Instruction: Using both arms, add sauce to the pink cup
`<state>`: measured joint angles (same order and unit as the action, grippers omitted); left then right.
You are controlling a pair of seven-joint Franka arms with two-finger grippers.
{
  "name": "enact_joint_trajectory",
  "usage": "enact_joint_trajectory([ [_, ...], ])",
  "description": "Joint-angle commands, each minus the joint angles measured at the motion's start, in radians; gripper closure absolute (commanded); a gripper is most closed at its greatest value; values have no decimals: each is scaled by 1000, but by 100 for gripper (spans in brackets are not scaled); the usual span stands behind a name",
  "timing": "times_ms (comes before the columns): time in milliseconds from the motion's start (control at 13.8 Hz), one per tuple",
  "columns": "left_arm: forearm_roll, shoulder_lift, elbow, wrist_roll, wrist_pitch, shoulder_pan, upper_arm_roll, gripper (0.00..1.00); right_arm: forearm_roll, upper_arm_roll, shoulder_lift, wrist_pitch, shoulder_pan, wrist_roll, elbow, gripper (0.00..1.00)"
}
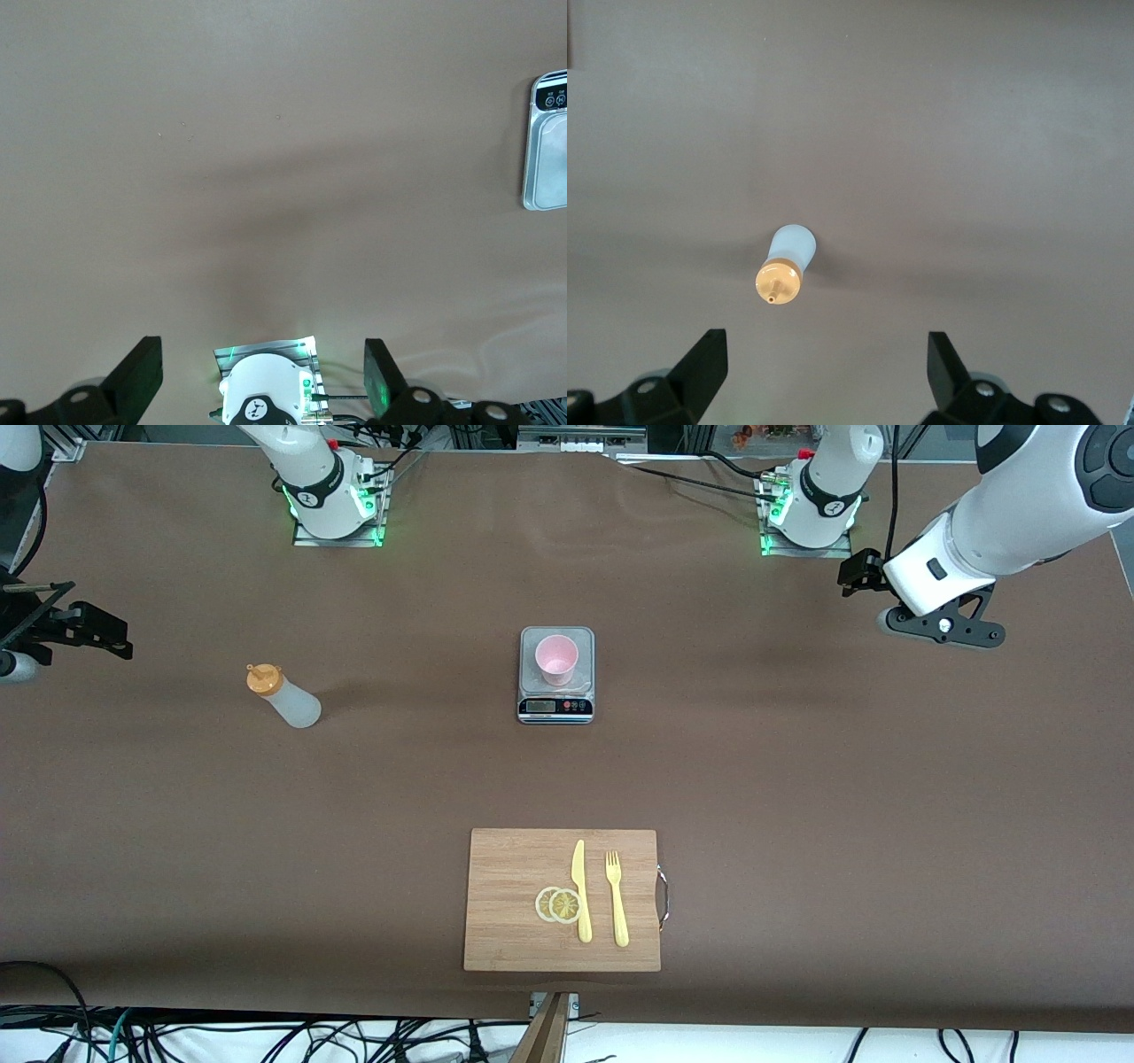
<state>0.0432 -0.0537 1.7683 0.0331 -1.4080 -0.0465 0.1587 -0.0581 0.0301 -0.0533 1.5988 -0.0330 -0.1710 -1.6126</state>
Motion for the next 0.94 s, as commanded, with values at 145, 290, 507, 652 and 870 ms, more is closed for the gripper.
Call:
enact_joint_trajectory([
  [145, 12, 3, -21, 7, 23, -1, 1, 0, 50, -1, -20, 10, -11, 15, 2, 0],
  [290, 12, 3, -21, 7, 23, -1, 1, 0, 50, -1, -28, 12, -11, 15, 10, 0],
  [507, 12, 3, -21, 7, 24, -1, -1, 0, 50, -1, -28, 12, -11, 18, 17, 0],
  [652, 12, 3, -21, 7, 24, -1, 1, 0, 49, -1, -30, 12, -11, 18, 19, 0],
  [870, 12, 3, -21, 7, 24, -1, 1, 0, 49, -1, -30, 12, -11, 16, 19, 0],
])
